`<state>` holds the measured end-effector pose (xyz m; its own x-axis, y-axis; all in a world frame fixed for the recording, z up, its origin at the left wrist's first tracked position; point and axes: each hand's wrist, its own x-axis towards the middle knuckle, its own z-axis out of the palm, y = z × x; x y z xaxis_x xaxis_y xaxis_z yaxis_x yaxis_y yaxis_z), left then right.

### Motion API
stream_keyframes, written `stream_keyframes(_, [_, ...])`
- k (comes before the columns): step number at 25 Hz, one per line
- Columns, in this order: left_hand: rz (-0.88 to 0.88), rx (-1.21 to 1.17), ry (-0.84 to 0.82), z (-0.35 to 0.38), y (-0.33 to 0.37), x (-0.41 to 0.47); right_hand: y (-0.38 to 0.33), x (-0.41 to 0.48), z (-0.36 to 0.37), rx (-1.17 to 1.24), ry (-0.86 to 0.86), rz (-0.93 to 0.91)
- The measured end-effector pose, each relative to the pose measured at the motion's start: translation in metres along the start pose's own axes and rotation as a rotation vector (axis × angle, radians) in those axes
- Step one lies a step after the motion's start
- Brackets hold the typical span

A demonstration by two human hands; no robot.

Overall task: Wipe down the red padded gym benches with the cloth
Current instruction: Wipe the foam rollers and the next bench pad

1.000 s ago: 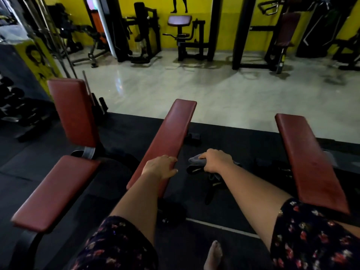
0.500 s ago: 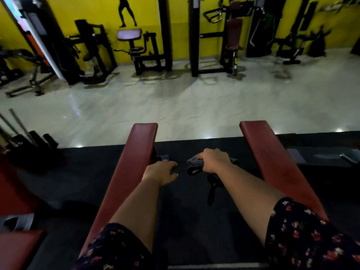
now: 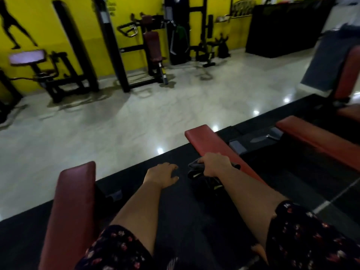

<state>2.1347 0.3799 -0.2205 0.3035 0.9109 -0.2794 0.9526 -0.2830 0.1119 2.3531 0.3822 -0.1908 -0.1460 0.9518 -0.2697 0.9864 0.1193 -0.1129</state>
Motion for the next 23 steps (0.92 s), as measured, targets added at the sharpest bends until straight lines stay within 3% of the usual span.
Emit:
stream_keyframes(7, [0.317,0.064,-0.020,-0.049,0.026,0.143,0.059,0.053,-0.029,0.089,0.035,0.279])
stream_keyframes(12, [0.552,0.112,-0.045,-0.066,0.079,0.207,0.103,0.045,-0.024,0.141,0.054,0.543])
stream_keyframes(23, [1.041,0.274,-0.125,-0.033,0.253,0.196,0.164,-0.093,0.014,0.312,0.123,1.082])
